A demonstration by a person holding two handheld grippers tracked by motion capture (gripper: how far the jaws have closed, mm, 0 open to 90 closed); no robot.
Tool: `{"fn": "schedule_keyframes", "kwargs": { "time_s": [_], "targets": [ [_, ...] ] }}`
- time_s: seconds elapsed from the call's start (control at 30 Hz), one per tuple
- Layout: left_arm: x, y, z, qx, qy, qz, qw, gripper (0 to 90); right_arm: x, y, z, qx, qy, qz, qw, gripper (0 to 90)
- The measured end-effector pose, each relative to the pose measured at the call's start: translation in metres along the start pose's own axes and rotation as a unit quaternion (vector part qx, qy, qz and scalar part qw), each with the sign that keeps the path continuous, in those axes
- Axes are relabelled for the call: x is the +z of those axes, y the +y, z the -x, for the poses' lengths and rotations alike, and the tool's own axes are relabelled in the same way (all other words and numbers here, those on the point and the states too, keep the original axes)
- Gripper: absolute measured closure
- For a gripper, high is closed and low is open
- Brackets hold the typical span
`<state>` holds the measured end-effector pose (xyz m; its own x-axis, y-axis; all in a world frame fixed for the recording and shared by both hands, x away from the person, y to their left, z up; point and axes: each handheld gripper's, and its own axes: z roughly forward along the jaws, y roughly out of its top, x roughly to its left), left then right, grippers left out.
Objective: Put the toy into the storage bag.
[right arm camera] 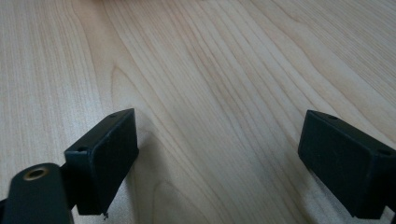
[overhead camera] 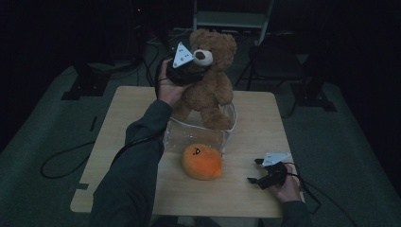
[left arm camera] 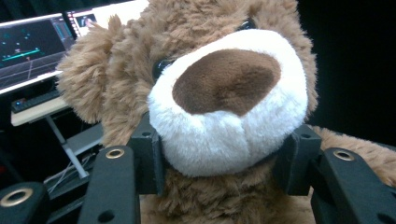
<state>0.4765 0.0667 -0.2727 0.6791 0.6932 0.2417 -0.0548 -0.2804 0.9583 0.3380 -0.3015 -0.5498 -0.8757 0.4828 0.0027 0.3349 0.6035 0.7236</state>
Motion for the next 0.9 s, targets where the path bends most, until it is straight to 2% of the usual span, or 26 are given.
{"fn": "schedule_keyframes", "kwargs": {
  "time_s": [0.4, 0.63, 0.9],
  "targets": [
    [0.009, -0.004, 0.010, -0.006, -0.016, -0.012, 0.9998, 44.3, 0.000, 0.000, 0.000, 0.000, 0.000, 0.000, 1.0000, 11.4],
    [0.016, -0.007, 0.017, -0.006, -0.034, -0.024, 0.9991, 44.0, 0.000, 0.000, 0.000, 0.000, 0.000, 0.000, 1.0000, 11.4],
    [0.023, -0.012, 0.019, -0.028, -0.056, -0.040, 0.9972, 43.3, 0.000, 0.000, 0.000, 0.000, 0.000, 0.000, 1.0000, 11.4]
  ]
}}
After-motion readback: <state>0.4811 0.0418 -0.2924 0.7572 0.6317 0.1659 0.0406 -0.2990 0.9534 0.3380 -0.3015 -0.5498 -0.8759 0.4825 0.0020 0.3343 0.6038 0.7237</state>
